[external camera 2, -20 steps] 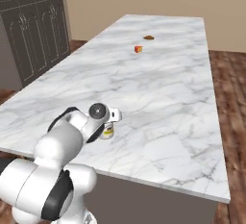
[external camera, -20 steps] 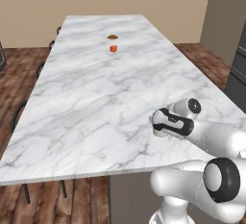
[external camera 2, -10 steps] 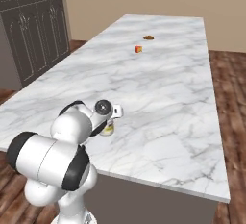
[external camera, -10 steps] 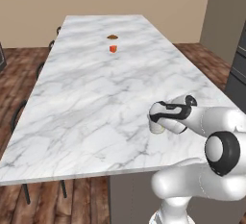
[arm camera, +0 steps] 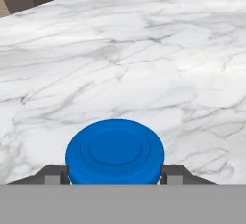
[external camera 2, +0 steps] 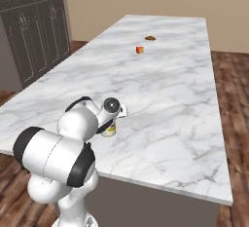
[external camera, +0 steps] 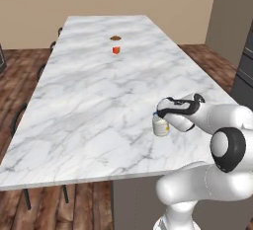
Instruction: Move the mayonnaise and mustard from the cabinet to the dining counter.
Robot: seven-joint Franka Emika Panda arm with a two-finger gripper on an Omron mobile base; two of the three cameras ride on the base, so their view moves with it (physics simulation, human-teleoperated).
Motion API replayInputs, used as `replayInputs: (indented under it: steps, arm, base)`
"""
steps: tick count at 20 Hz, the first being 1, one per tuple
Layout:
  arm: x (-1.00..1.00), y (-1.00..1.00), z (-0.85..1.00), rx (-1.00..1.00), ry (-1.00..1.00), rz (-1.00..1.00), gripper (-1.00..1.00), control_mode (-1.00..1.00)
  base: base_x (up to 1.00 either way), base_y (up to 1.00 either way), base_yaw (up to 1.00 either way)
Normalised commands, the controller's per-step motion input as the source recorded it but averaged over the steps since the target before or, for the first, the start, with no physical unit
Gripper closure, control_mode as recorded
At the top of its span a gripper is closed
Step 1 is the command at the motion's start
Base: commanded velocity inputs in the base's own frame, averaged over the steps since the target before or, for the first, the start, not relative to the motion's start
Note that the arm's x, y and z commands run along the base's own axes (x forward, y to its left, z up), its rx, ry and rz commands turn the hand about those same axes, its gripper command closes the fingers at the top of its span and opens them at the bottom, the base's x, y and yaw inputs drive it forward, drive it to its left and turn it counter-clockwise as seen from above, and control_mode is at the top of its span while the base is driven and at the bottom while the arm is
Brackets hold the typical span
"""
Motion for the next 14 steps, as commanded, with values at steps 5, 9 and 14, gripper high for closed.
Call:
replayInputs:
  steps: [5, 9, 14]
  arm:
    - [-0.19, 0.03, -0.29, 0.00, 0.00, 0.02, -1.00, -1.00]
    - [-0.26, 0.00, -0.04, 0.00, 0.00, 0.01, -1.00, -1.00]
    - [-0.17, 0.00, 0.18, 0.00, 0.00, 0.00, -1.00, -1.00]
  base:
    - [0.00, 0.00, 0.00]
    - [0.00, 0.00, 0.00]
    - [0.00, 0.00, 0.00]
